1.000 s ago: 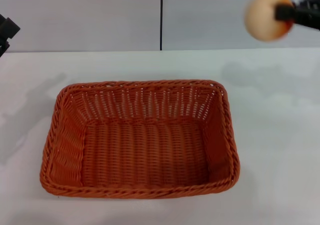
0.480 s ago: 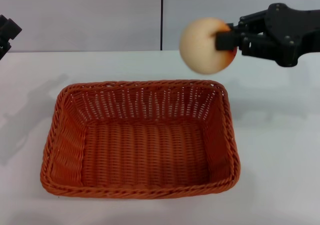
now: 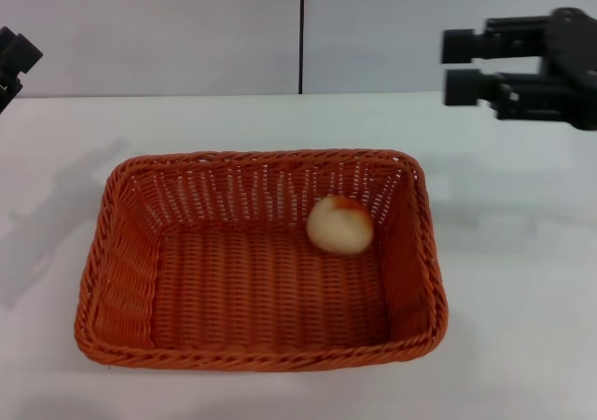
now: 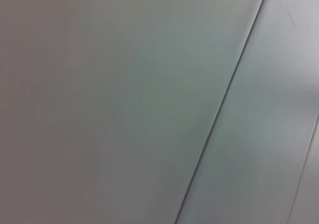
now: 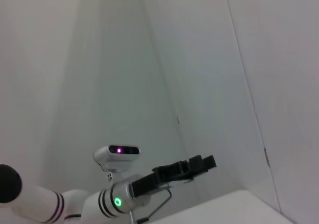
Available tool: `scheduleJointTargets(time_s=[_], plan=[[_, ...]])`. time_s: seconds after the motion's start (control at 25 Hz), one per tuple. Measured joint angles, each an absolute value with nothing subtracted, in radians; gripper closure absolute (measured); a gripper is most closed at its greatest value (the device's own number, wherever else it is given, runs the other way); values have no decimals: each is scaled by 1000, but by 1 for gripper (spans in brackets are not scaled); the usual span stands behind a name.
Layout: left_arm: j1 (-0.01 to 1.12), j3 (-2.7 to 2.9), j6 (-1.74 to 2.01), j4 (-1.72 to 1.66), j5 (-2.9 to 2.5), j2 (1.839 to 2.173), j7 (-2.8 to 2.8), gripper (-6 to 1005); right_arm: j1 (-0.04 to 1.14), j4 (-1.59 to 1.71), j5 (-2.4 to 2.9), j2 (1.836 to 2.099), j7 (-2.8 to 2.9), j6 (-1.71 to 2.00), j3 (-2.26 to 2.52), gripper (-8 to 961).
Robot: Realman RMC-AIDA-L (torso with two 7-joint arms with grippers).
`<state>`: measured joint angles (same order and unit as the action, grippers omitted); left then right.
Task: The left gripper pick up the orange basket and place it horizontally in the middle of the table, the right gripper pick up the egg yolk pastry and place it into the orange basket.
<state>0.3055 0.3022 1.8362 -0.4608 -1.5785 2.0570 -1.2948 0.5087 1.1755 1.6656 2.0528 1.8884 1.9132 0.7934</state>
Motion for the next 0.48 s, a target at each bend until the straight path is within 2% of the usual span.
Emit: scheduleJointTargets(time_s=[0.08, 0.28, 0.32, 0.48], plan=[[305, 302, 1838, -460, -1579, 2057, -1295, 578, 489, 1187, 1647, 2056, 1872, 1943, 761, 400], [305, 302, 1843, -459, -1576, 2057, -1295, 577, 398, 1180, 1562, 2067, 1762, 1969, 671, 298], [305, 298, 1845, -459, -1573, 2058, -1295, 577, 353, 1144, 1519, 2071, 1690, 1964, 630, 278], [305, 294, 1847, -456, -1555, 2060, -1291, 577, 298, 1029, 1465, 2073, 1569, 1959, 540, 196]])
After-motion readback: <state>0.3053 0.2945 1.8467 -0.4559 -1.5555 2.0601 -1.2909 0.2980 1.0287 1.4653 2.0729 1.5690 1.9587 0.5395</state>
